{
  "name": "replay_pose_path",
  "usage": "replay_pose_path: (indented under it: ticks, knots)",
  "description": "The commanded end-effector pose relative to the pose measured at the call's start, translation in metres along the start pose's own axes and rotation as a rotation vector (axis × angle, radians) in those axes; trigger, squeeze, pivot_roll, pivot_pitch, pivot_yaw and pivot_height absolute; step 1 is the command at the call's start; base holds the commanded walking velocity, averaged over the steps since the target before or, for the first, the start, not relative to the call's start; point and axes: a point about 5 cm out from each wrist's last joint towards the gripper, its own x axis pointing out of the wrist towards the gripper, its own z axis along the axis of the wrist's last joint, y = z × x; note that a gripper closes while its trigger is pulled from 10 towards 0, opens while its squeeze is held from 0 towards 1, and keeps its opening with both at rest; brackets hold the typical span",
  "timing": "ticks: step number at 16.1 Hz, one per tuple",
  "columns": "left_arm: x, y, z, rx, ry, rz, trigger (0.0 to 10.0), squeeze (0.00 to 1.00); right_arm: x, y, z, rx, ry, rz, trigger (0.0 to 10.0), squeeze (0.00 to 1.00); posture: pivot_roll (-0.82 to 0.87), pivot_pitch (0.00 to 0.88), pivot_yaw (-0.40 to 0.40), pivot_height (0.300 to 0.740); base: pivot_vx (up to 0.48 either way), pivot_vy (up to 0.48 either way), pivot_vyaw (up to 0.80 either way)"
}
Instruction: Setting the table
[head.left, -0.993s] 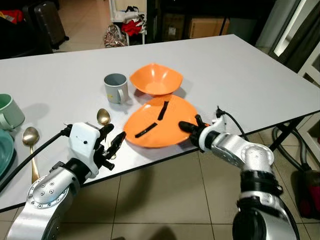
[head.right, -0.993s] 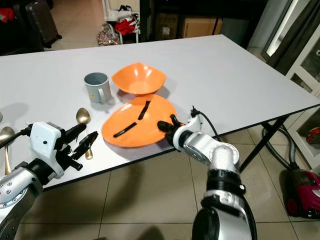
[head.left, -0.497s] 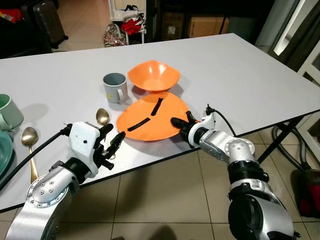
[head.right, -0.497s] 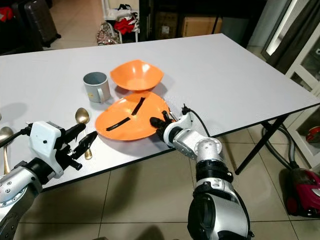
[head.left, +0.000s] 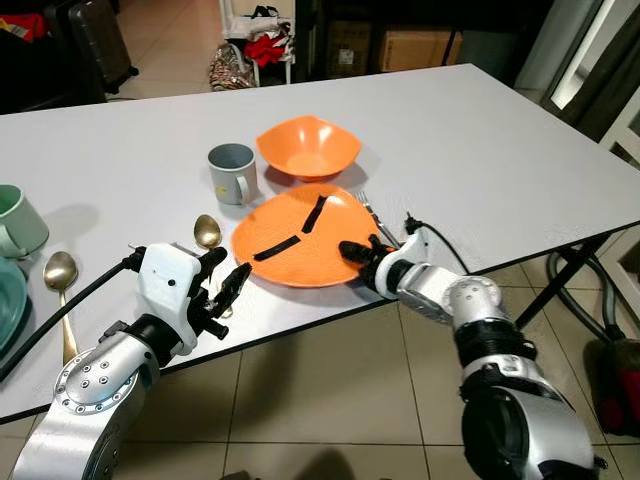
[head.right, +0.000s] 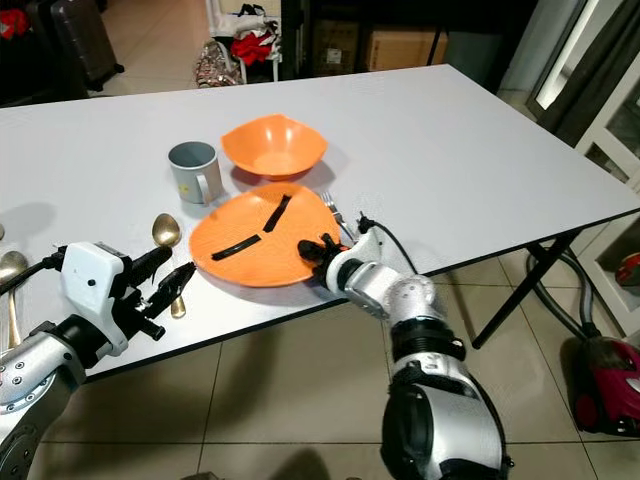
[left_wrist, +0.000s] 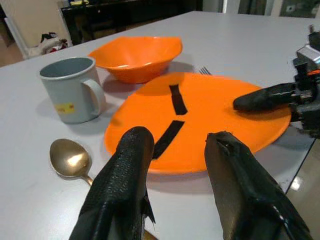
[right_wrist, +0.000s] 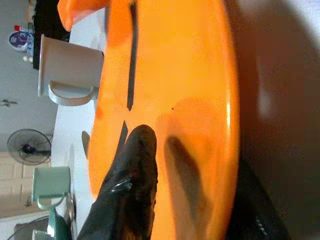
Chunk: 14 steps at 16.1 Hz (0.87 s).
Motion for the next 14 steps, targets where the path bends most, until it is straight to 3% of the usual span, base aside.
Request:
replay_pose_path:
  ticks: [1,5,10,14]
  knots:
    - [0.001,0.000,-0.001,-0.001,0.015,0.002,10.0,0.00,-0.005,-0.004,0.004,-0.002,-0.006,-0.013,10.0,1.00,-0.04,0.047,-0.017,0.740,0.000,0.000,0.00]
    - [0.003,-0.001,-0.001,-0.002,0.014,0.000,10.0,0.00,-0.026,-0.008,0.006,-0.036,0.030,-0.005,10.0,1.00,-0.04,0.045,-0.017,0.740,0.000,0.000,0.00]
    - [0.002,-0.002,-0.002,0.001,0.017,-0.001,10.0,0.00,-0.060,-0.004,0.013,-0.051,-0.009,0.009,10.0,1.00,-0.06,0.043,-0.016,0.740,0.000,0.000,0.00]
    - [-0.001,-0.002,0.003,-0.017,-0.021,0.071,10.0,0.00,-0.107,0.008,0.011,-0.250,-0.078,0.067,10.0,1.00,-0.07,0.042,-0.025,0.740,0.000,0.000,0.00]
